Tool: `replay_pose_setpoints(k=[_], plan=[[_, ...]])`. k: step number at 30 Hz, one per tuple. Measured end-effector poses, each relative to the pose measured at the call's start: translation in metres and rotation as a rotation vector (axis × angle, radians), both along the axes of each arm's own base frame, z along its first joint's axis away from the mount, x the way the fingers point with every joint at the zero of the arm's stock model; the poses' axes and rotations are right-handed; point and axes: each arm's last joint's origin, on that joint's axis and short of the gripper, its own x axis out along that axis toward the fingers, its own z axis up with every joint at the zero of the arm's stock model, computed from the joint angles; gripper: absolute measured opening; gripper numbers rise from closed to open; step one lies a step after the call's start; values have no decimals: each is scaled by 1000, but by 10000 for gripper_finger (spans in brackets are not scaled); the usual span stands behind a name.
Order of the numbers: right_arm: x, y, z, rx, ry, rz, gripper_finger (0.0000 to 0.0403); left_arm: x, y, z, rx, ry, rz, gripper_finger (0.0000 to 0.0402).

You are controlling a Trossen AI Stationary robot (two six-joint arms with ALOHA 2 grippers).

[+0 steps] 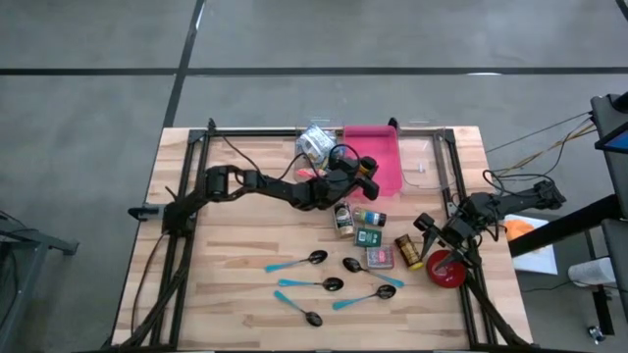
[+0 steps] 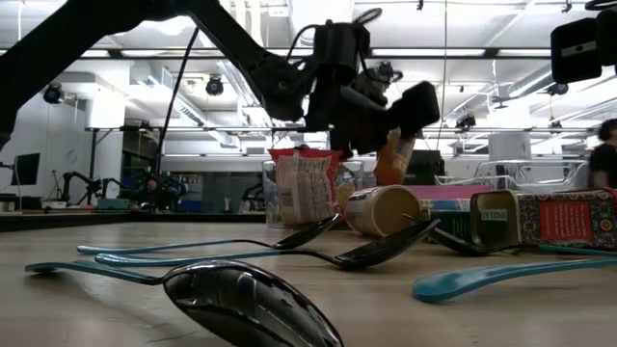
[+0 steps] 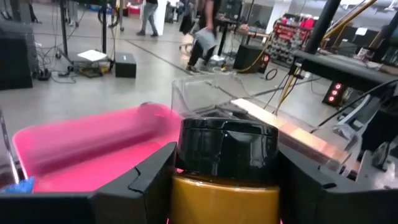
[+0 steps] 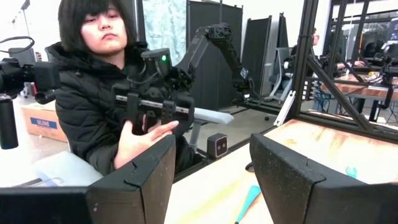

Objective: Pick & Place Food Item
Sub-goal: Put the orange spice bottle into the pink bin

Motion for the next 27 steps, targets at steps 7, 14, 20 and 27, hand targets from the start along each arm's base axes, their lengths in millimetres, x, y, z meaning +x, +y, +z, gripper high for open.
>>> replay_pose_setpoints(k=[7, 14, 20, 27], plan=[[0, 0, 0, -1, -3, 0, 206, 0, 1, -3, -1, -2, 3, 220], [0, 0, 0, -1, -3, 0, 206, -1, 4, -6, -8, 33, 12, 208], [0, 0, 0, -1, -3, 0, 206, -1, 4, -9, -32, 42, 15, 236], [0, 0, 0, 0, -2, 0, 206, -1, 4, -11, -29, 42, 11, 242]])
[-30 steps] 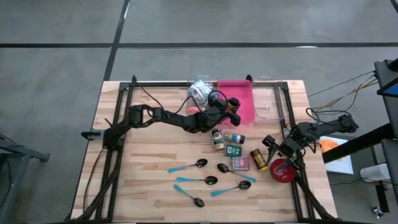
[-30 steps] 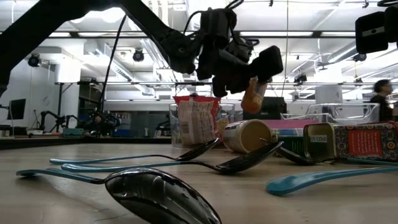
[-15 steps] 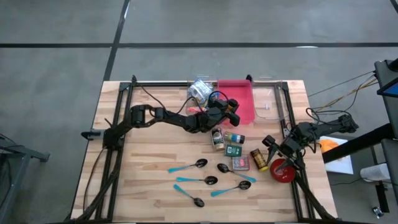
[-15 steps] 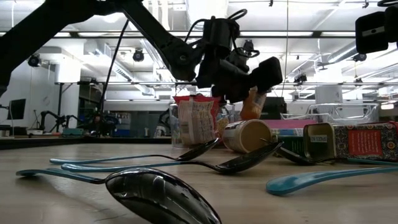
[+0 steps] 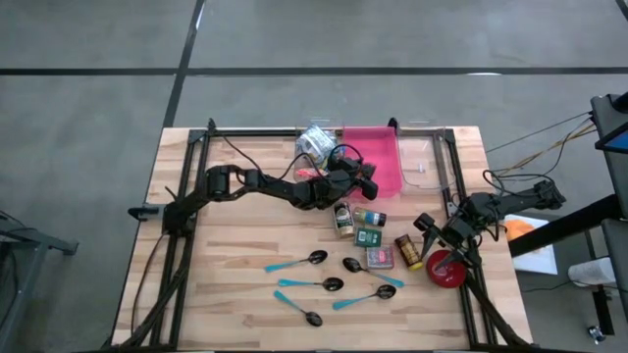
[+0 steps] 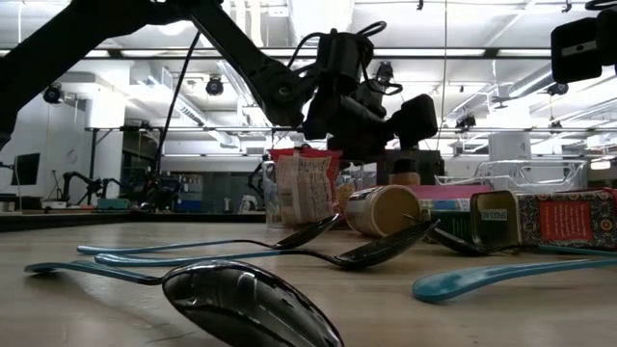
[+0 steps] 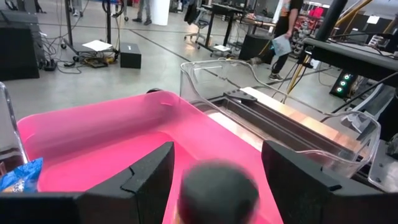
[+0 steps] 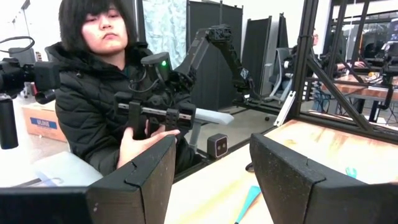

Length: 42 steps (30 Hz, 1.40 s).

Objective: Pick & Place Food Item
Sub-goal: Put the orange spice bottle into the pink bin, then put the green spice bottle into the pink bin

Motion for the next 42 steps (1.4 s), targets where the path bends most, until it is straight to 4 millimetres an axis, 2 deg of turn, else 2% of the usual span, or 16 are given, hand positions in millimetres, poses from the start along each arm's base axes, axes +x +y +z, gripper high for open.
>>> replay_pose_setpoints(k=[23, 27, 31, 42], plan=[[0, 0, 0, -1, -1, 0, 206, 0, -3, 3, 40, 26, -19, 244], [0, 0, 0, -1, -1, 0, 206, -1, -7, 15, 63, 35, -43, 244], [0, 0, 0, -1, 0, 0, 206, -2, -13, 31, 146, 100, -138, 244], [0, 0, 0, -1, 0, 0, 206, -21, -22, 71, 120, 269, -187, 244]])
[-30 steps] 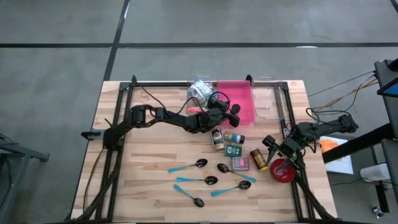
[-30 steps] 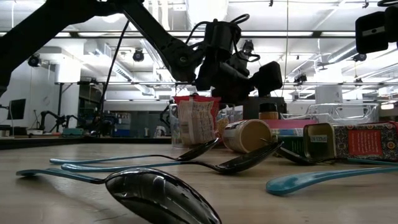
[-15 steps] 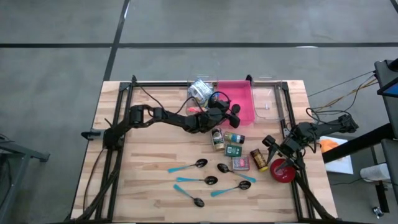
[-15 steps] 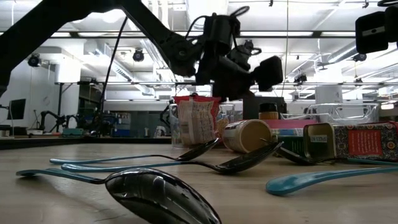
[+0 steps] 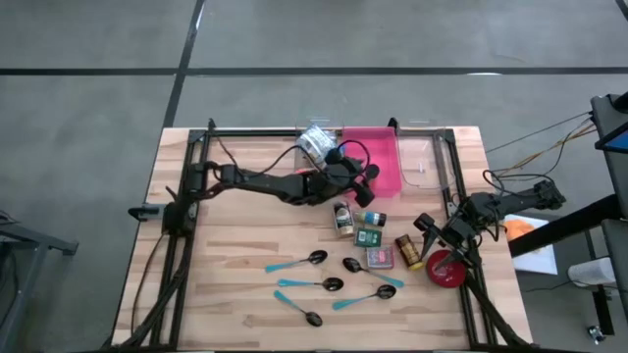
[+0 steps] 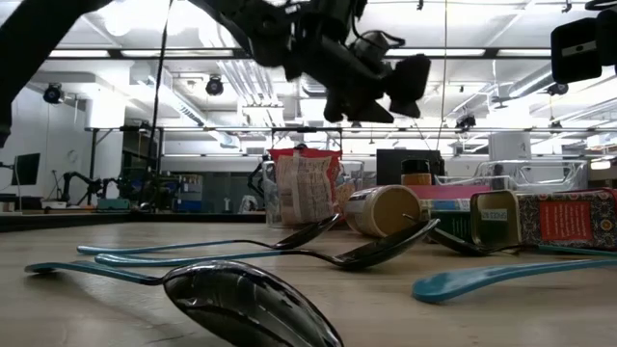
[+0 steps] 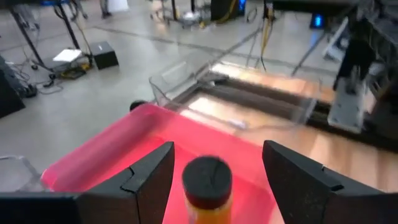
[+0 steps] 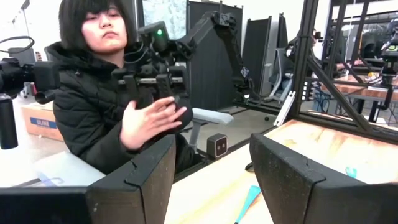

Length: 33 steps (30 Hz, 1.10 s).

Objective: Pick & Place Food Item
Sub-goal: Put the green spice bottle into the pink bin

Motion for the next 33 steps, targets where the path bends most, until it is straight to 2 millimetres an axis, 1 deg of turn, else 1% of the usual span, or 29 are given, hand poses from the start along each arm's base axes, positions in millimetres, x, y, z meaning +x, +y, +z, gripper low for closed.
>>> replay_pose_setpoints(k=[5, 9, 12, 15, 20, 24, 27, 33], plan=[[0, 0, 0, 0, 0, 0, 206, -17, -6, 23, -21, 111, -39, 244], [0, 0, 0, 0, 0, 0, 206, -36, -9, 43, -42, 190, -131, 244], [0, 0, 0, 1, 3, 0, 206, -55, -13, 55, -29, 192, -197, 244], [0, 0, 0, 0, 2, 0, 206, -80, -15, 61, -11, 177, -239, 244], [0, 0, 0, 0, 0, 0, 206, -129, -22, 57, 27, 121, -342, 244], [0, 0, 0, 0, 0, 0, 206, -173, -28, 46, 59, 68, -429, 244], [0, 0, 0, 1, 2, 1, 206, -204, -30, 38, 68, 19, -442, 244], [0, 0, 0, 0, 1, 0, 206, -259, -35, 23, 69, -53, -440, 244]])
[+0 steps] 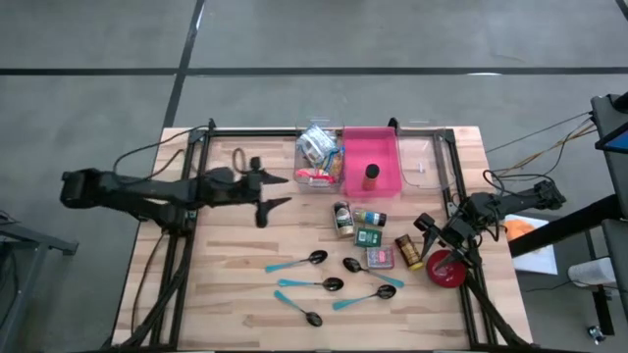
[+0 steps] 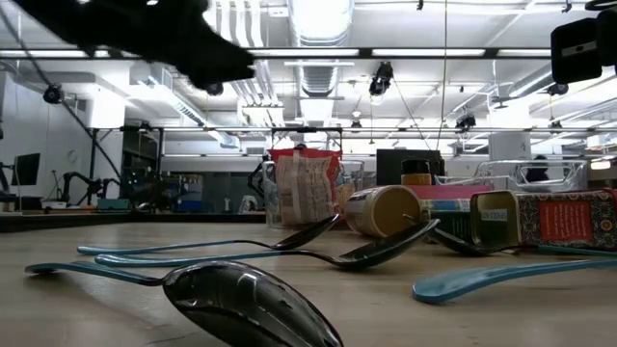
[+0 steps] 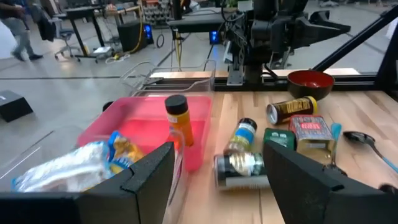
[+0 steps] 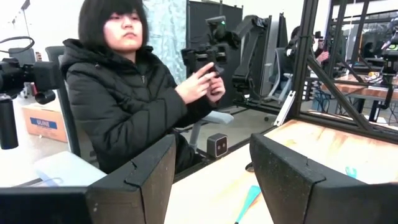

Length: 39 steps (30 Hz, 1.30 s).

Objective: Pick & Place Food Item
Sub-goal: Put the green spice bottle into the pink bin

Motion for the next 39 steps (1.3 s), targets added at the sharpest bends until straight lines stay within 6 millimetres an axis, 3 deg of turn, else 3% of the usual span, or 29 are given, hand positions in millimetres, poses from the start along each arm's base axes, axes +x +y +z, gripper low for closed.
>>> replay_pose_setpoints(k=[9, 17, 28, 39], plan=[[0, 0, 0, 1, 0, 0, 206, -64, -6, -31, 21, -93, -37, 244], [0, 0, 0, 1, 0, 0, 206, -98, -9, -58, 31, -218, -49, 244], [0, 0, 0, 1, 0, 0, 206, -109, -10, -63, 45, -282, -50, 244], [0, 0, 0, -1, -1, 0, 206, -109, -10, -76, 29, -151, -51, 244]])
